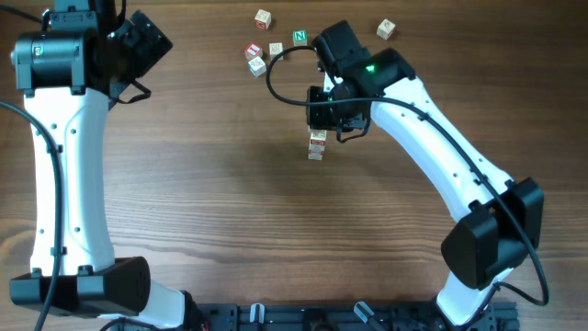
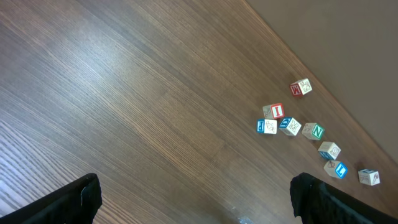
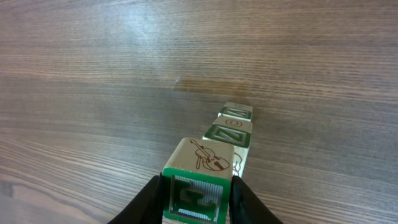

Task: Form a tower

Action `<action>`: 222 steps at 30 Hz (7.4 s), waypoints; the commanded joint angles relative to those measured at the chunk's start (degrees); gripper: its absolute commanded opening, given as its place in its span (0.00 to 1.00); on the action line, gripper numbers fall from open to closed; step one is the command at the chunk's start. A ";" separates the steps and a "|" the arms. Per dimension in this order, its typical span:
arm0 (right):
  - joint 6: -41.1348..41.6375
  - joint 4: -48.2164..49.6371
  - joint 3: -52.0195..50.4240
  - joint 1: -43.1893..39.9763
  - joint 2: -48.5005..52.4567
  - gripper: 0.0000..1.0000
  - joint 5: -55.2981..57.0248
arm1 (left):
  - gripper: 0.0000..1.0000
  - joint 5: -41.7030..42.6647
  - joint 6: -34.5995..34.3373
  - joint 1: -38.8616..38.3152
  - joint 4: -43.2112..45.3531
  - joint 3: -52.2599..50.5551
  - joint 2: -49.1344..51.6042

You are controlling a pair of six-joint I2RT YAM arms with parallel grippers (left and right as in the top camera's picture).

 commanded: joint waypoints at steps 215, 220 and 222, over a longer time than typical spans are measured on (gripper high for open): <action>2.27 -0.66 -1.77 -0.07 1.68 0.24 0.70 | 1.00 -0.52 0.48 0.31 0.15 0.00 -0.09; 2.25 -0.48 -1.77 -0.07 1.68 0.28 0.46 | 1.00 -0.52 0.48 0.31 0.15 0.00 -0.09; 2.25 -0.52 -1.77 -0.07 1.68 0.30 0.46 | 1.00 -0.52 0.48 0.31 0.15 0.00 -0.09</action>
